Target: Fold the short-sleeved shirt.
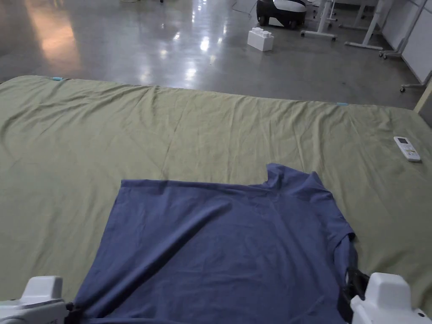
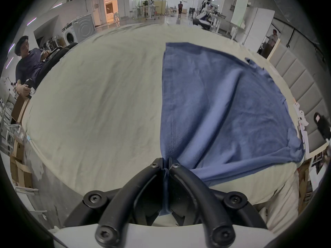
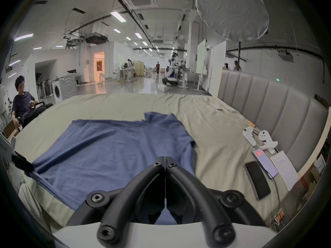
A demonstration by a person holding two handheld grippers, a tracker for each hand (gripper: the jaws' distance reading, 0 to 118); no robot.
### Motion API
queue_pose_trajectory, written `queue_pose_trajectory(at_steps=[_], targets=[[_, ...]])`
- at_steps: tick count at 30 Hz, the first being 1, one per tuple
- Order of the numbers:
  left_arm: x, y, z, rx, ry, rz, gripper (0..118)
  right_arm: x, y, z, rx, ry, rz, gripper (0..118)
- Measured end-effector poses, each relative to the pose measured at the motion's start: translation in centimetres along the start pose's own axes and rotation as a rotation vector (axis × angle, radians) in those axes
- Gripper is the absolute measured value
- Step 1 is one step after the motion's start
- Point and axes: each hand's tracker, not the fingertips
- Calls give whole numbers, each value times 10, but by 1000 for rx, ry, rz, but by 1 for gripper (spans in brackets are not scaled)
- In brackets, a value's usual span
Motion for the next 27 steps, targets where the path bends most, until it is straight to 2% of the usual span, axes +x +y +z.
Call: queue_pose_trajectory(at_steps=[1,3,5,12,19,24,26,27], targets=[[-2,2,4,10,-7,9,6,11,-1,1,-32,-8,-10,5],[6,4,15,29,-8,14,6,30,-4,1,-114,-28,-12,36],[8,6,18,31,-10,4,6,48,-13,0,-192,-39,-21,60],[19,4,16,27,13,-22,6,75,-58,-7,-423,-44,-56,74],[17,0,15,17,13,-17,6,59,-89,-31,-531,23,-64,73],[17,1,15,18,12,-19,6,46,-91,-39,-547,21,-5,37],[18,1,16,20,9,-16,6,44,-86,-37,-542,1,34,9],[18,1,15,18,6,-15,6,44,-85,-35,-540,-5,47,8]])
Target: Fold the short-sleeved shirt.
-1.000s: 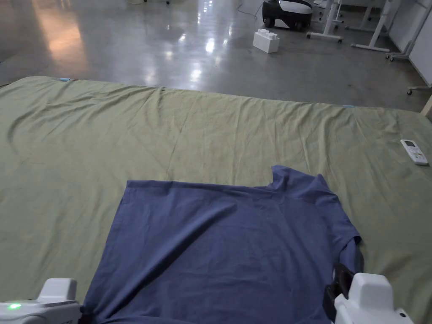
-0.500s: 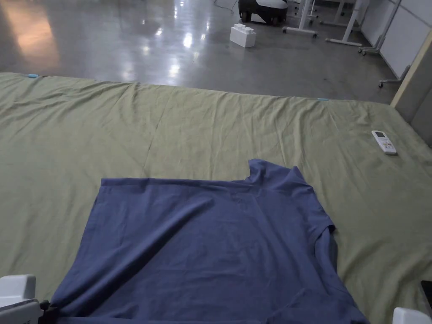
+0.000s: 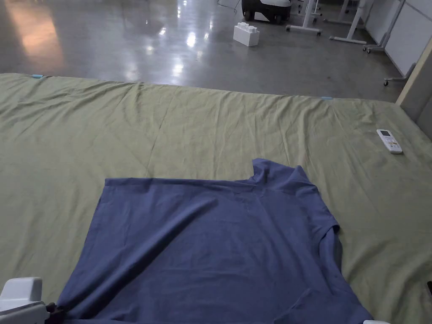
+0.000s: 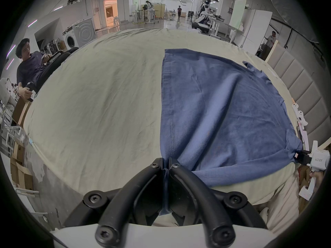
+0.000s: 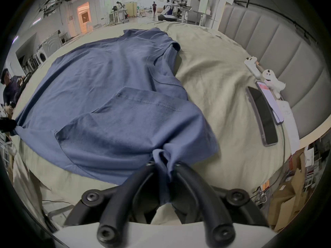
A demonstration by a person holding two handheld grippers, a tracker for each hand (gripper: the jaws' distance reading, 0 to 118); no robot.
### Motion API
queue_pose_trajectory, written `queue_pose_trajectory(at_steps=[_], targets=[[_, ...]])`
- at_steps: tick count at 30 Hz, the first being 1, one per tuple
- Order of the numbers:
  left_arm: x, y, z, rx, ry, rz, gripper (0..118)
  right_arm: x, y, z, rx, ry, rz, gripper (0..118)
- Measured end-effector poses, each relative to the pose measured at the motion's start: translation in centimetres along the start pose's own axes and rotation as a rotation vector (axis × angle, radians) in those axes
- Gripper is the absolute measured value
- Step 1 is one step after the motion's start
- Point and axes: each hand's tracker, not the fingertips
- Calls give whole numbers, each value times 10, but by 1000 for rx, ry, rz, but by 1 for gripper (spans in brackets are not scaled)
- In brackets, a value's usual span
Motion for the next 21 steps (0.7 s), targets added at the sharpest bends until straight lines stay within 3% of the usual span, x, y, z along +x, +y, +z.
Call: queue_pose_trajectory(at_steps=[3,5,8,17,21], targets=[[3,-2,1,-1,-1,-10,6,0,2,8,-16,10,22,6],[1,-4,1,0,-8,-5,6,-4,4,14,-30,-30,105,6],[1,-6,3,1,-24,12,6,-6,10,26,-8,-74,126,6],[10,-14,12,15,-64,16,6,7,32,56,49,-103,87,6],[13,-11,16,64,-73,18,6,16,43,62,84,-50,23,6]])
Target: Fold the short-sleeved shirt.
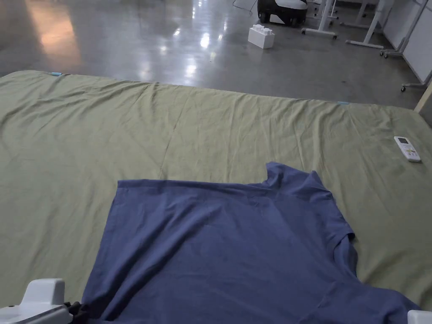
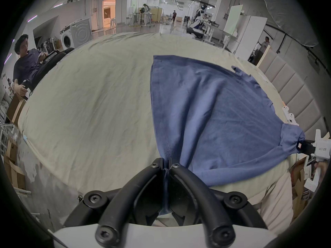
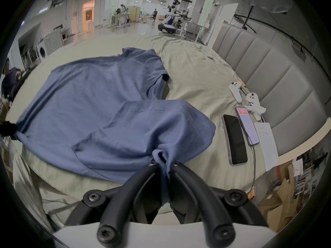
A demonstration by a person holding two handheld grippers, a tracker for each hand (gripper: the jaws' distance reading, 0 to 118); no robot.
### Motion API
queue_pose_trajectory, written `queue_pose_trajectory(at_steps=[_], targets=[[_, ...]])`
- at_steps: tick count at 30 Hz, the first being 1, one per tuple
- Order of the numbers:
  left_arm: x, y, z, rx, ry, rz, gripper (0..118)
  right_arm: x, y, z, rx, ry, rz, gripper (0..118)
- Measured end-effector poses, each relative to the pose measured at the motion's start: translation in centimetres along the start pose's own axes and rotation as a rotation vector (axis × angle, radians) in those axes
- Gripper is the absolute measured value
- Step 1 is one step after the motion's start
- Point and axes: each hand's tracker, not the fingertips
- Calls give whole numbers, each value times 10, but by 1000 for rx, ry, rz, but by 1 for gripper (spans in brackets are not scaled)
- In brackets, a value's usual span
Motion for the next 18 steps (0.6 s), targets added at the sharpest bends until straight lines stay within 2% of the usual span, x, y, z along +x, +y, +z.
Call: queue_pose_trajectory(at_steps=[11,18], targets=[[-7,65,-13,128,8,19,6,-5,83,-17,130,13,-3,6],[-7,113,-56,118,51,29,6,-14,136,-75,146,31,-8,6]])
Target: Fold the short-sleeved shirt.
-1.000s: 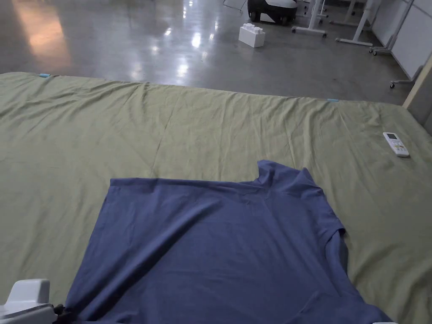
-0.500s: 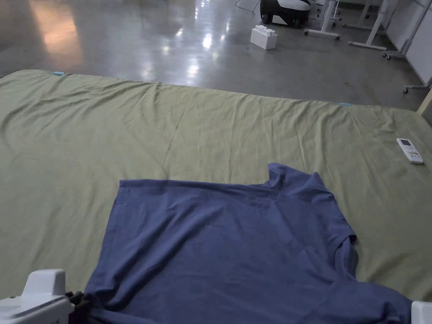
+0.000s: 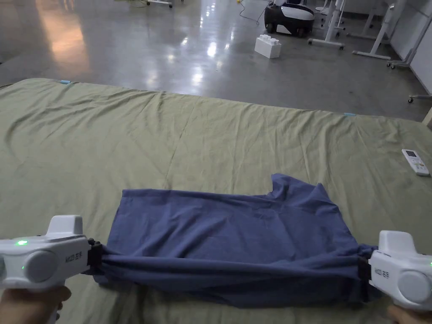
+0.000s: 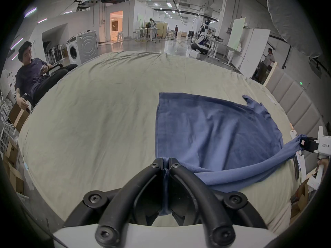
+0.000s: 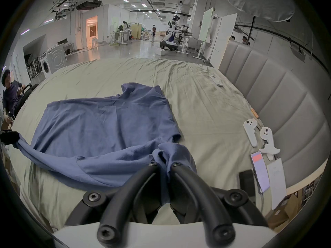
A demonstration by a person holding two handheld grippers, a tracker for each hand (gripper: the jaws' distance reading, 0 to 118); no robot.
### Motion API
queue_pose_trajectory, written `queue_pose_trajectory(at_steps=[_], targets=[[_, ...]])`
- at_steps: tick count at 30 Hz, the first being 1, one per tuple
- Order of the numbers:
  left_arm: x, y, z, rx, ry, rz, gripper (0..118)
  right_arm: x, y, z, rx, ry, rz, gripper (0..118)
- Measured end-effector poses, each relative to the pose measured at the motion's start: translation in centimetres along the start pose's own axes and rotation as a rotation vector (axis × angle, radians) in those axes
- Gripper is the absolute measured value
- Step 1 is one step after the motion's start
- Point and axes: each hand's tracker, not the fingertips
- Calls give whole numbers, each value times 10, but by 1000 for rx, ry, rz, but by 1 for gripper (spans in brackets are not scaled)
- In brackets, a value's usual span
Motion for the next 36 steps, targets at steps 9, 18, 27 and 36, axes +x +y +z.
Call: queue_pose_trajectory(at_steps=[9,18,27,36], targets=[[3,22,-59,-98,24,33,6,-10,10,-80,-82,30,19,7],[5,22,-71,-121,27,67,8,-16,5,-93,-67,25,15,25],[20,18,-6,156,-7,-19,67,-41,4,-11,306,57,-36,79],[62,-24,80,526,23,-150,18,-93,-25,83,661,48,-55,24]])
